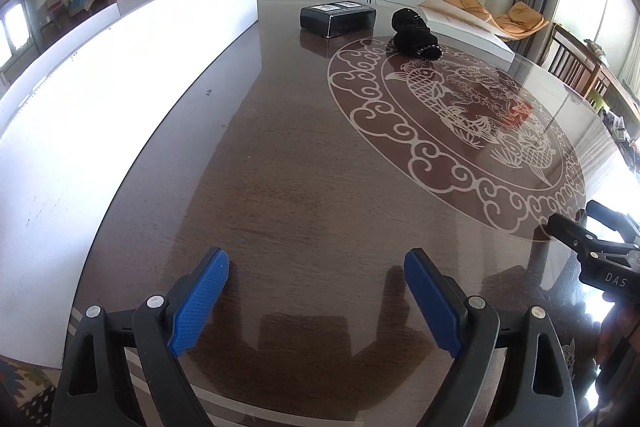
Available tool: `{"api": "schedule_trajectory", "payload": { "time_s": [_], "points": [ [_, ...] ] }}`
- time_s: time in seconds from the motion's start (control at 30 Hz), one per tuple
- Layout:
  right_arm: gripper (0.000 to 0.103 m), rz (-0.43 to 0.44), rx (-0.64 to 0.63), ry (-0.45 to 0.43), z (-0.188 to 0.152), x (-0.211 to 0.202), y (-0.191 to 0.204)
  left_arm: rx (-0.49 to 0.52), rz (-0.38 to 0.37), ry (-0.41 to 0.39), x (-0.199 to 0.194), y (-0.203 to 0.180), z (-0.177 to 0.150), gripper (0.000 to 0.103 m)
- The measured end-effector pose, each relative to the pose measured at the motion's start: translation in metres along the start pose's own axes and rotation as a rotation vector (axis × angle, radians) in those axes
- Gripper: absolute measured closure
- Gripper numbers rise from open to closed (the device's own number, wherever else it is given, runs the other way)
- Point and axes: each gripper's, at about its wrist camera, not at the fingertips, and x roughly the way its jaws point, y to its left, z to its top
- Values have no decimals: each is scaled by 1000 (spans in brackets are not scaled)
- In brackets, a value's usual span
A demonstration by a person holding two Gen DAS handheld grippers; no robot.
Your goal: Organize objects
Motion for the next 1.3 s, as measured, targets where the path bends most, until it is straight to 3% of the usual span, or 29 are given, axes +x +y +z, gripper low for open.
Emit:
{"api": "schedule_trajectory", "payload": {
  "time_s": [0.3, 0.4, 1.3],
  "points": [
    [0, 0, 0, 0, 0, 0, 0, 28, 36, 2, 2, -5, -2, 11],
    [0, 0, 0, 0, 0, 0, 0, 13, 47, 14, 4, -1, -2, 0],
    [0, 0, 0, 0, 0, 0, 0, 12, 45, 5, 6, 1, 0, 0]
  ]
}}
